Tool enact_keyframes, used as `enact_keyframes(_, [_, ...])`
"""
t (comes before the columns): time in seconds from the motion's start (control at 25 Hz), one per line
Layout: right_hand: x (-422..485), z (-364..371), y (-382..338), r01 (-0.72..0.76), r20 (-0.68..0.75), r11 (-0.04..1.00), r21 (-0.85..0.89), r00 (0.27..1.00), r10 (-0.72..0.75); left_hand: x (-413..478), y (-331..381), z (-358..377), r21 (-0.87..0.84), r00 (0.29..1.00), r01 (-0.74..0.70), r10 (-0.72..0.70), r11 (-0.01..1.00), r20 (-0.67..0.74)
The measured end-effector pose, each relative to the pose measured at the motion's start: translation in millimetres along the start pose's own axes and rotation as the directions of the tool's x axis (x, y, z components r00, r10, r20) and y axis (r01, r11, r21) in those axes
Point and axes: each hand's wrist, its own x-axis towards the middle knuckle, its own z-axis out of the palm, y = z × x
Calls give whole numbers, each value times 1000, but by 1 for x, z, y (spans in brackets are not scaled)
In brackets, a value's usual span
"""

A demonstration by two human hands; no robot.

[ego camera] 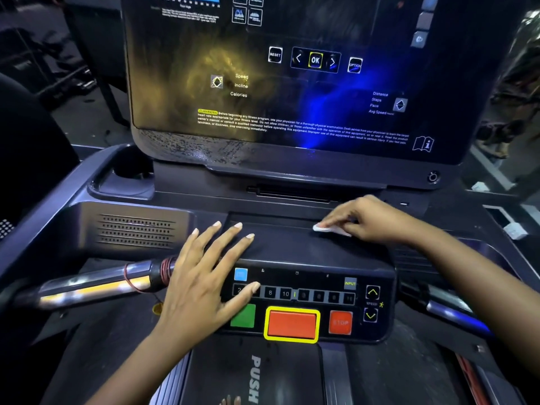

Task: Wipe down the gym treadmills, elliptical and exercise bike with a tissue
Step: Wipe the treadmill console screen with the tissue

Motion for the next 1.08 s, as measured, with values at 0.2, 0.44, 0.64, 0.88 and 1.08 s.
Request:
enact_keyframes(0.2, [-6,20,10,-131,-18,987,-95,991,130,0,3,1,9,1000,8,-7,1000,-8])
enact_keyframes(0.44, [-52,14,-45,-46,-64,997,-57,997,42,0,3,1,24,1000,17,-17,1000,-11])
enact_keyframes(0.64, [21,25,-46,18,-121,995,101,993,-5,-1,1,-5,72,996,78,-81,994,43])
enact_keyframes(0.88, [37,47,-68,146,-78,980,136,988,-136,-19,-13,-8,-3,978,197,-196,980,73])
enact_keyframes(1.08, [28,26,-62,284,-74,940,188,959,-275,-19,-13,-6,-39,977,206,-203,978,67])
